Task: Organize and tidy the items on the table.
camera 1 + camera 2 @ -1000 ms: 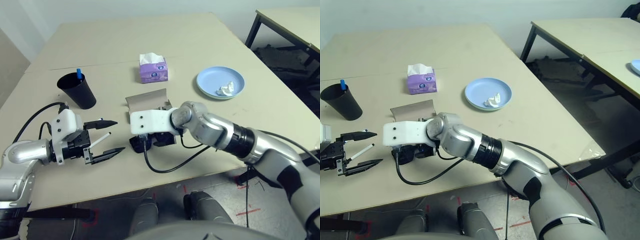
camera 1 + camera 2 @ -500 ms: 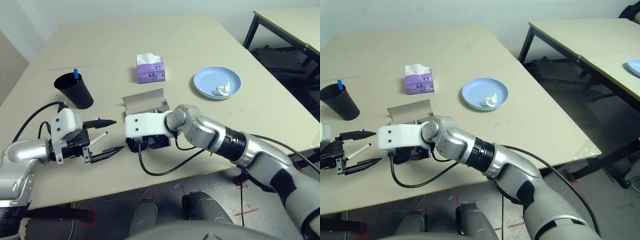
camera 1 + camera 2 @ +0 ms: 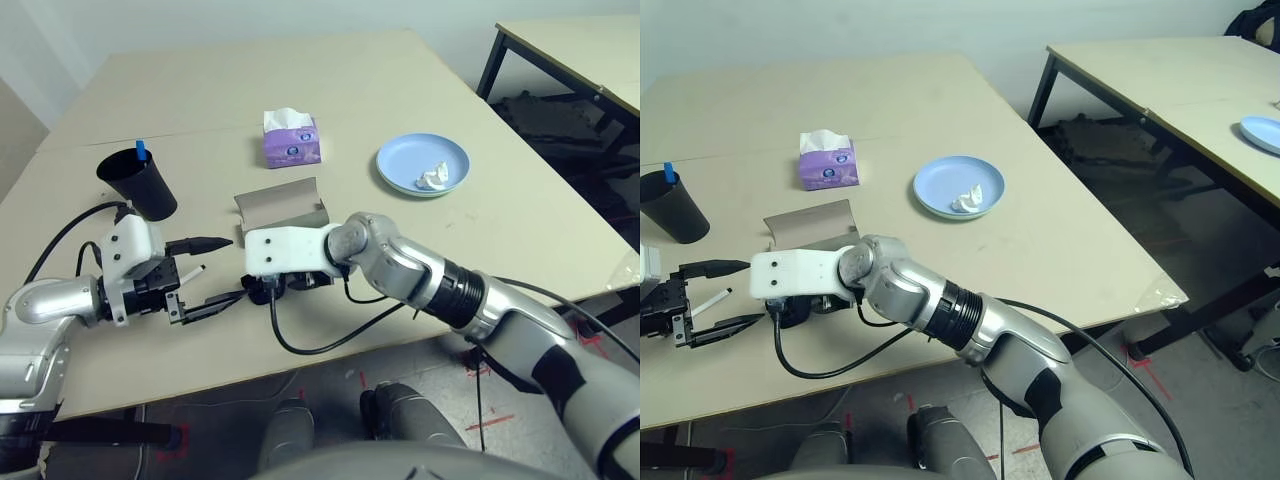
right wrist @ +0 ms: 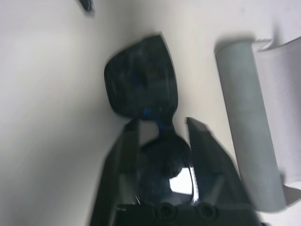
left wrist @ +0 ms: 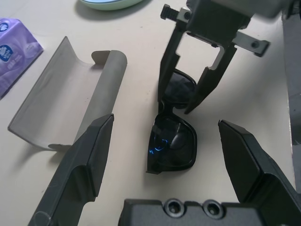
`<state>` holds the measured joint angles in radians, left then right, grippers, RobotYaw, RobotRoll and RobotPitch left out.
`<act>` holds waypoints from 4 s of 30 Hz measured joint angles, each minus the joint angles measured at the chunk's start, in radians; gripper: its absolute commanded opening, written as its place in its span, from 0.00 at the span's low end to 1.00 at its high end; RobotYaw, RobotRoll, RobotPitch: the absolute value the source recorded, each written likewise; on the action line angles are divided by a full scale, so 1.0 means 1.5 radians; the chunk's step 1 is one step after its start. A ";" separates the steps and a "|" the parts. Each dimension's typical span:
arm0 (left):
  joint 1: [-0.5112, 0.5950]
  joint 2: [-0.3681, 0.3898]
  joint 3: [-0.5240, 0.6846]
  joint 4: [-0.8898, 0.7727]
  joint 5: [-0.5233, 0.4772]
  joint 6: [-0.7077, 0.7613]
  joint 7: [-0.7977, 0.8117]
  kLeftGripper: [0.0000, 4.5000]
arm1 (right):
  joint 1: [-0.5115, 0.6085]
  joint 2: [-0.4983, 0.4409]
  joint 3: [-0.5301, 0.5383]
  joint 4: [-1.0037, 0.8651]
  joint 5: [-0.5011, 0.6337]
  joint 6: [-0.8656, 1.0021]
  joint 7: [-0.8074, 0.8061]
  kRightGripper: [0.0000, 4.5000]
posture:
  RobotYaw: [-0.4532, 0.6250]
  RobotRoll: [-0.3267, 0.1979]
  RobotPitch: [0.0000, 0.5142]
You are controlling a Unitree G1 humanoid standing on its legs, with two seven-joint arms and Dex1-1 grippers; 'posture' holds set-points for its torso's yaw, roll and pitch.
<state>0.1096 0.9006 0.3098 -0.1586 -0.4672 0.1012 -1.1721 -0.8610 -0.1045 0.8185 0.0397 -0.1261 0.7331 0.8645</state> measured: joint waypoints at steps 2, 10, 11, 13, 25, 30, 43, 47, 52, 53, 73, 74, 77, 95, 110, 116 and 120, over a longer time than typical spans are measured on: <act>0.000 -0.003 0.001 0.000 -0.004 0.001 0.001 1.00 | 0.029 -0.002 -0.045 -0.031 0.021 0.032 -0.007 0.62 | 0.41 0.62 0.18; -0.015 -0.003 0.005 0.012 -0.002 0.001 0.000 1.00 | 0.036 -0.030 -0.052 -0.050 0.008 0.035 -0.016 0.99 | 0.41 0.62 0.16; -0.020 -0.003 0.005 0.013 -0.002 0.001 0.000 1.00 | 0.033 -0.028 -0.047 -0.048 0.005 0.032 -0.016 0.99 | 0.41 0.62 0.16; -0.023 -0.003 0.005 0.014 -0.002 0.001 0.000 1.00 | 0.026 -0.032 -0.035 -0.045 -0.003 0.020 -0.016 0.99 | 0.41 0.62 0.16; -0.007 -0.004 0.005 0.015 -0.001 0.000 -0.001 1.00 | 0.008 -0.008 -0.015 -0.018 -0.023 -0.016 0.002 0.99 | 0.42 0.62 0.17; 0.008 0.007 0.008 0.024 0.003 -0.011 -0.012 1.00 | 0.003 0.006 -0.012 0.001 -0.026 -0.031 0.006 0.99 | 0.42 0.62 0.17; 0.023 0.028 0.019 0.069 0.031 -0.058 -0.034 1.00 | -0.001 0.030 -0.008 0.067 -0.048 -0.078 0.009 0.99 | 0.43 0.62 0.18; 0.026 0.028 0.019 0.069 0.031 -0.061 -0.034 1.00 | -0.001 0.029 -0.008 0.080 -0.056 -0.086 0.015 0.99 | 0.43 0.62 0.18; 0.027 0.028 0.019 0.069 0.031 -0.062 -0.032 1.00 | -0.001 0.030 -0.008 0.087 -0.060 -0.094 0.019 0.99 | 0.43 0.62 0.18; 0.026 0.028 0.019 0.069 0.031 -0.062 -0.031 1.00 | 0.000 0.031 -0.008 0.088 -0.060 -0.096 0.019 0.98 | 0.43 0.62 0.18; 0.016 0.028 0.030 0.016 0.016 -0.016 0.000 1.00 | 0.008 0.042 -0.008 0.111 -0.066 -0.112 0.034 0.01 | 0.44 0.62 0.19; 0.015 0.028 0.030 0.016 0.016 -0.015 0.001 1.00 | 0.008 0.042 -0.008 0.111 -0.068 -0.112 0.036 0.01 | 0.44 0.62 0.19; 0.012 0.028 0.030 0.015 0.016 -0.014 0.001 1.00 | 0.007 0.042 -0.008 0.110 -0.075 -0.116 0.036 0.01 | 0.44 0.62 0.19; 0.010 0.028 0.041 0.015 0.016 -0.008 0.001 1.00 | -0.001 0.044 -0.006 0.136 -0.100 -0.154 0.042 1.00 | 0.44 0.62 0.18; 0.013 0.028 0.041 0.013 0.017 -0.008 0.001 1.00 | 0.007 0.056 -0.006 0.159 -0.112 -0.174 0.050 0.50 | 0.44 0.62 0.18; 0.015 0.028 0.042 0.010 0.016 -0.007 0.001 1.00 | 0.007 0.056 -0.017 0.152 -0.115 -0.174 0.050 0.05 | 0.44 0.62 0.18; 0.015 0.028 0.042 0.004 0.016 -0.007 0.001 1.00 | 0.007 0.055 -0.017 0.147 -0.117 -0.173 0.056 0.04 | 0.44 0.62 0.18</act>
<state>0.1325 0.9426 0.3723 -0.1524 -0.4427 0.0907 -1.1707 -0.8508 -0.0215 0.7935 0.2603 -0.3009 0.4735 0.9481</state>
